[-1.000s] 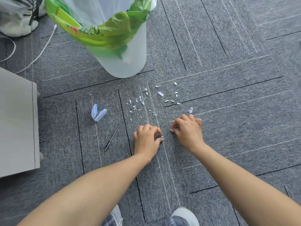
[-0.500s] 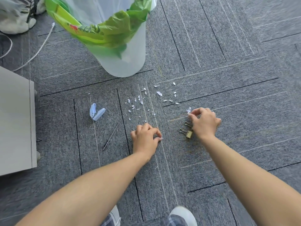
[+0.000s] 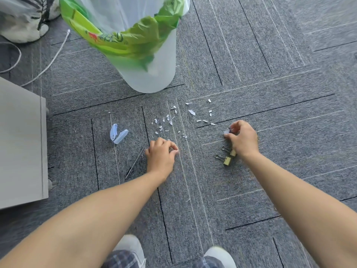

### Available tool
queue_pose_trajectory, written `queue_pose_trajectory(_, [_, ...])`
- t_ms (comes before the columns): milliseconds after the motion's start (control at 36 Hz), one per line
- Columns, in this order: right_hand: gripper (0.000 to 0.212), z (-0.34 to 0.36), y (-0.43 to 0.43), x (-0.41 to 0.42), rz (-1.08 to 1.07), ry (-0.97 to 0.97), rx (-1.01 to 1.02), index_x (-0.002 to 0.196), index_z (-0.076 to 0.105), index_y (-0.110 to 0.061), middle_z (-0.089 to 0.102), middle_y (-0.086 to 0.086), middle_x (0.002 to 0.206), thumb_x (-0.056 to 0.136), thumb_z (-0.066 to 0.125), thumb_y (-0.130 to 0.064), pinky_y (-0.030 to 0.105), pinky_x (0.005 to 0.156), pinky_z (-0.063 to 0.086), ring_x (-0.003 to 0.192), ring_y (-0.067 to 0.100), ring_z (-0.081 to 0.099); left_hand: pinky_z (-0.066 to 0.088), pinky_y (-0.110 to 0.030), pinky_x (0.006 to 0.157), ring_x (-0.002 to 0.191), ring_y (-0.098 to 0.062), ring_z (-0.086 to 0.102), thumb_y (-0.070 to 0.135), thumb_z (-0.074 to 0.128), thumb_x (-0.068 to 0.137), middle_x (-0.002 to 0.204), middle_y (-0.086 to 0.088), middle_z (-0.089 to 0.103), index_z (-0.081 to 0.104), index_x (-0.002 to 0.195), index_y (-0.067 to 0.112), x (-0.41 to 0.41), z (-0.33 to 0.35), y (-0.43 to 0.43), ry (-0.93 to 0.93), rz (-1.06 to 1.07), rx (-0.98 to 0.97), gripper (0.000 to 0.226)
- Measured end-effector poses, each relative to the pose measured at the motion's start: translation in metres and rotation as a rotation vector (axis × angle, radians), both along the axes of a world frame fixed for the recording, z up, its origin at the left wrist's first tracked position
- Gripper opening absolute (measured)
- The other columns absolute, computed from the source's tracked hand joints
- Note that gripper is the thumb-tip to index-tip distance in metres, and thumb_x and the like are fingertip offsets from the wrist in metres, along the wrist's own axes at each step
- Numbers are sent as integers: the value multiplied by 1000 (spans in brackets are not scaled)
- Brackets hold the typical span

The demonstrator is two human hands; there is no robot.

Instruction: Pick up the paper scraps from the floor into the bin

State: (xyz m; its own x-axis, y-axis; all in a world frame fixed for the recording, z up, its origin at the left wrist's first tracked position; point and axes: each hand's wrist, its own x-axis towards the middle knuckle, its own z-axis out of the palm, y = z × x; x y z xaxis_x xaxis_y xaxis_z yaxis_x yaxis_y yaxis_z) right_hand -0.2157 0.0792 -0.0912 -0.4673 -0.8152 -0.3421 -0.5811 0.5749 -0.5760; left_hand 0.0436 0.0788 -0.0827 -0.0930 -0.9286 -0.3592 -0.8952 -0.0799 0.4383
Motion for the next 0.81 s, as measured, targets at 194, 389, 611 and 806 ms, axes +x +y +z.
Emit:
queue_pose_trajectory(194, [17,6,-5,1,124,87,1,78,59,-25,61,-6,83,81,75,-22,49,91,47,84,19,58,26,-32,96,113,-13,42,35,59,92,111,12,54,61,94,31,-7,1,-23,32,55,-55,5])
queue_pose_trajectory(389, [2,6,-10,6,284,234,29,89,65,-13,65,4,92,90,64,-15,44,95,42,91,22,55,27,-34,97,113,-14,41,37,58,92,109,13,54,59,92,33,-20,0,-39,53,0,-57,4])
queue_pose_trajectory(611, [3,2,1,9,284,222,-8,90,60,-17,62,-1,92,93,59,-18,39,91,37,92,21,53,28,-38,96,113,-16,41,40,62,90,108,13,56,62,89,34,-32,0,-45,-5,-66,-52,6])
queue_pose_trajectory(806, [13,5,9,26,202,49,-101,87,53,-26,55,-9,88,91,62,-16,36,91,43,92,16,52,28,-35,99,115,-16,43,40,68,85,114,10,54,59,92,30,-33,2,-45,-12,-27,-67,15])
